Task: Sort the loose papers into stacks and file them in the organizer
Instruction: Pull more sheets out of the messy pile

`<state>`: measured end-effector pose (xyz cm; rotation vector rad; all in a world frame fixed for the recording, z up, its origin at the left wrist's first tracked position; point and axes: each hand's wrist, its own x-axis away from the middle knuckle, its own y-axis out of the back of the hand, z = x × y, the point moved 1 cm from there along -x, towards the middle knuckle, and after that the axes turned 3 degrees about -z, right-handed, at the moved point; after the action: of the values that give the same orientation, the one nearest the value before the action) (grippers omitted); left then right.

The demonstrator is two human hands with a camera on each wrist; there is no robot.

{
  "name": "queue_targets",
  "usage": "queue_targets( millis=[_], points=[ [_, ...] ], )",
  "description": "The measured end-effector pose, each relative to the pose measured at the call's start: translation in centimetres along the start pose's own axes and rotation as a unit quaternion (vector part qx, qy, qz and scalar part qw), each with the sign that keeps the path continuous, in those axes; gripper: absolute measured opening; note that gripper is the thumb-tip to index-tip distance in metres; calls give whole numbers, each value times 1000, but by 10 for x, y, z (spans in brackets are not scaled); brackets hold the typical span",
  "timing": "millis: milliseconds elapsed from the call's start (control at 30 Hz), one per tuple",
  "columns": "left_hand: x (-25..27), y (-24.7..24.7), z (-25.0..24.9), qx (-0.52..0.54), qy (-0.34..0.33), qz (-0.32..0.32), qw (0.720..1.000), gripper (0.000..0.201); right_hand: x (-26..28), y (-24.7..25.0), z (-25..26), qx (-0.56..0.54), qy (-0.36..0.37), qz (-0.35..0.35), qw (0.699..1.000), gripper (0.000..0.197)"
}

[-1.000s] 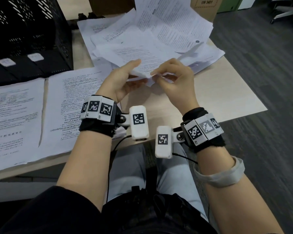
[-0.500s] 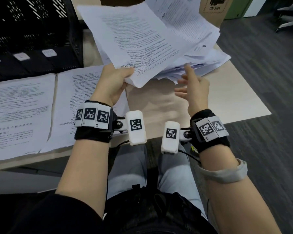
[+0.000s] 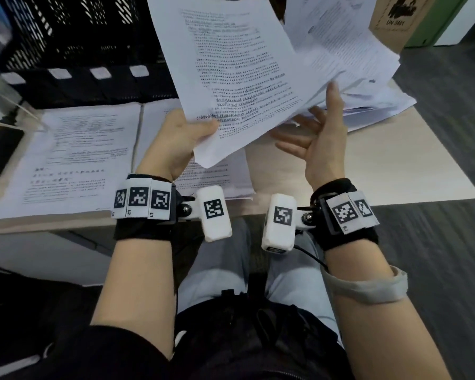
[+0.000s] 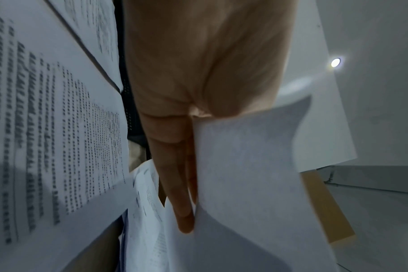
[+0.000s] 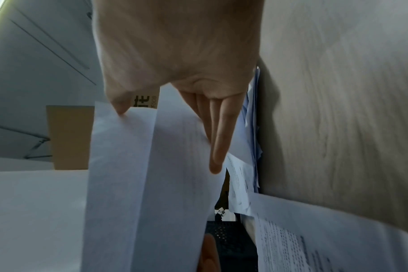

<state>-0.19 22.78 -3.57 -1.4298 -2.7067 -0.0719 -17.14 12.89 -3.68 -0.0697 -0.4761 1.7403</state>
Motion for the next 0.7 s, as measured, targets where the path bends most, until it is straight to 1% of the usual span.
queue_targets(
  millis=[33,133,167,267,300,333,367,400,467,500,567,700],
  points=[
    [3,5,1,-6,-3,2,1000,27,3,-3,-2,-1,10,2,1000,53],
    [12,19,3,-17,-10,11,1000,23,10,-10,-7,-9,19,7,1000,25],
    [15,24,4,-19,-9,7,1000,23,11,-12,-9,-11,13,5,1000,24],
    [21,35,7,-25,-4,-7,1000,21,16,-14,-14,-30,1,2,1000,51],
    [24,38,8,-30,-3,-9,999,23,17,-15,-15,-33,2,7,999,55],
    [26,41,9,-35,-1,-9,999,24,17,-15,-16,-30,5,13,999,56],
    [28,43,10,-42,0,-9,999,24,18,-15,-17,-25,6,14,1000,52],
    [31,44,10,-49,2,-9,999,24,17,-15,-19,-11,7,9,1000,43],
    [35,46,10,-59,7,-6,998,24,16,-16,-22,26,2,-15,1000,15],
    [36,47,10,-62,10,-7,998,24,16,-16,-24,37,3,-28,999,10],
    [38,50,10,-68,20,-23,997,25,14,-15,-30,37,10,-40,998,26],
    [37,65,17,-85,64,-108,988,28,14,-8,-31,3,22,-57,998,34]
  ],
)
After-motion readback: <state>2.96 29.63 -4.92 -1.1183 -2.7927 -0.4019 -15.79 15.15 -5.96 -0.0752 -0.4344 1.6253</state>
